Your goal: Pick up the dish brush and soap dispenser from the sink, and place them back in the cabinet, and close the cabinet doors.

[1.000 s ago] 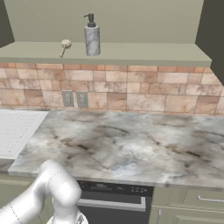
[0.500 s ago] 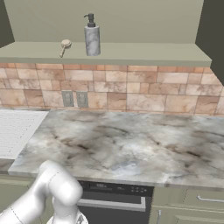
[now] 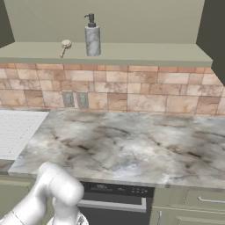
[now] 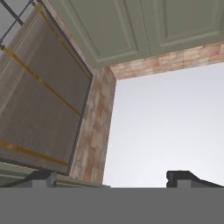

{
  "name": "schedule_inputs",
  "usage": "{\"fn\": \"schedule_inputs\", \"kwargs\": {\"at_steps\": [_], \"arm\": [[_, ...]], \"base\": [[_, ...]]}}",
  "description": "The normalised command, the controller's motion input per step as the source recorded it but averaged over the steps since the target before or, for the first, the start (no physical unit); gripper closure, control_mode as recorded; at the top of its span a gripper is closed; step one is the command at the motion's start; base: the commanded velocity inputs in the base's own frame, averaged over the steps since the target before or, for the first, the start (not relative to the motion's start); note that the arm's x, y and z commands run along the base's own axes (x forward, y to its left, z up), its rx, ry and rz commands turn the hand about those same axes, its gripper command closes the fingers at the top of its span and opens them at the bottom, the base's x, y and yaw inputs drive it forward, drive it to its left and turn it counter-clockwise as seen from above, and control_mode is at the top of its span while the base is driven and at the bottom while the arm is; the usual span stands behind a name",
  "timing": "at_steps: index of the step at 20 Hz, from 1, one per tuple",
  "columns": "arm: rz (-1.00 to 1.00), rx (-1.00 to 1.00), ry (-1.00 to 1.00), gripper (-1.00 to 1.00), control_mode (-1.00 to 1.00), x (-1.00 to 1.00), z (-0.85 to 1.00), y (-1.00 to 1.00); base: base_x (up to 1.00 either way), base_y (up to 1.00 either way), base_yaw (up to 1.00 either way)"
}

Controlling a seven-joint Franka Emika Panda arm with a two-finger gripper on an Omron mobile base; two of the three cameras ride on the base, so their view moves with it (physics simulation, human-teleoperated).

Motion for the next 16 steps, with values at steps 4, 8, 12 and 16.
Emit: {"fn": "schedule_inputs", "kwargs": {"at_steps": [4, 8, 12, 16], "arm": [[0.00, 0.03, 0.00, -1.00, -1.00, -0.22, 0.01, -0.29], [0.00, 0.05, 0.00, -1.00, -1.00, -0.22, 0.06, -0.30], [0.00, 0.07, 0.00, -1.00, -1.00, -0.19, 0.15, -0.29], [0.00, 0.06, 0.00, -1.00, -1.00, -0.15, 0.15, -0.28]], "base": [[0.00, 0.00, 0.00], [0.00, 0.00, 0.00], [0.00, 0.00, 0.00], [0.00, 0.00, 0.00]]}}
